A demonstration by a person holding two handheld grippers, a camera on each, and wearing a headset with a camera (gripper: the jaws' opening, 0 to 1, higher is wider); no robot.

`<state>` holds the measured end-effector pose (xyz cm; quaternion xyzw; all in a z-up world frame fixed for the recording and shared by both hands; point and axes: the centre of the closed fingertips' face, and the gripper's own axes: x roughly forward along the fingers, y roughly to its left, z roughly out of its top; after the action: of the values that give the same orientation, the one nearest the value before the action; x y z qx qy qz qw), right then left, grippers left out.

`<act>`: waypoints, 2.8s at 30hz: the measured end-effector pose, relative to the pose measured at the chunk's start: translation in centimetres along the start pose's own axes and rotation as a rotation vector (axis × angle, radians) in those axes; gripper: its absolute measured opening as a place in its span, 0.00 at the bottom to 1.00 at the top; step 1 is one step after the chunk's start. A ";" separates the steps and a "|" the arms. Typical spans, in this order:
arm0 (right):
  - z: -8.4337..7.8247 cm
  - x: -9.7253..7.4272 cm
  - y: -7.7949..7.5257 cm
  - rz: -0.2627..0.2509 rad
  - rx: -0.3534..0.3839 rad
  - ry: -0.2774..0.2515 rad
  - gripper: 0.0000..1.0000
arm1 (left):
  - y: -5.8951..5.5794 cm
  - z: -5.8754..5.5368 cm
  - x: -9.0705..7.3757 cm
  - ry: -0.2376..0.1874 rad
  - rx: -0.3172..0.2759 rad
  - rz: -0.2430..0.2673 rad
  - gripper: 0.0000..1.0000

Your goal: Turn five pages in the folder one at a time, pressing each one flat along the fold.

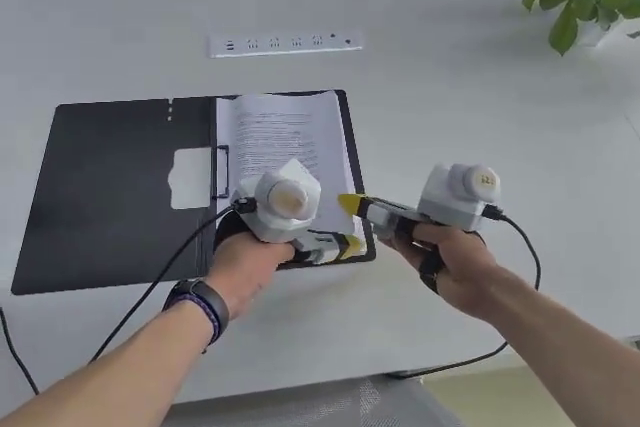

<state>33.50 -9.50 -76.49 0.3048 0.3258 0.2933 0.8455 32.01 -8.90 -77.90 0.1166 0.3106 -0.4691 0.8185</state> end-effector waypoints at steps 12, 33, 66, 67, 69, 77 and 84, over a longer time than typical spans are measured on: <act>0.4 0.4 1.6 0.008 -0.024 -0.017 0.00 | 1.7 0.4 -2.8 -0.032 0.000 0.038 0.77; 2.2 3.2 7.6 0.102 -0.106 -0.053 0.00 | 5.7 -0.8 -10.1 -0.098 -0.036 0.133 0.78; -1.9 14.0 21.6 0.336 -0.216 0.092 0.00 | 11.8 -9.0 -23.5 -0.162 -0.209 0.354 0.79; -2.2 14.4 21.8 0.337 -0.218 0.098 0.00 | 12.0 -9.4 -24.0 -0.160 -0.214 0.364 0.79; -2.9 15.2 22.2 0.341 -0.217 0.117 0.00 | 12.3 -10.0 -24.7 -0.161 -0.227 0.379 0.79; -5.1 18.4 22.3 0.321 -0.163 0.163 0.00 | 13.0 -11.6 -27.0 -0.176 -0.277 0.431 0.79; -6.5 20.5 21.7 0.299 -0.142 0.203 0.00 | 12.8 -12.0 -27.4 -0.180 -0.292 0.439 0.80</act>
<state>34.94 20.78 -72.67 0.2583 0.3392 0.4669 0.7747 27.89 22.72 -71.63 0.0201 0.2682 -0.2391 0.9330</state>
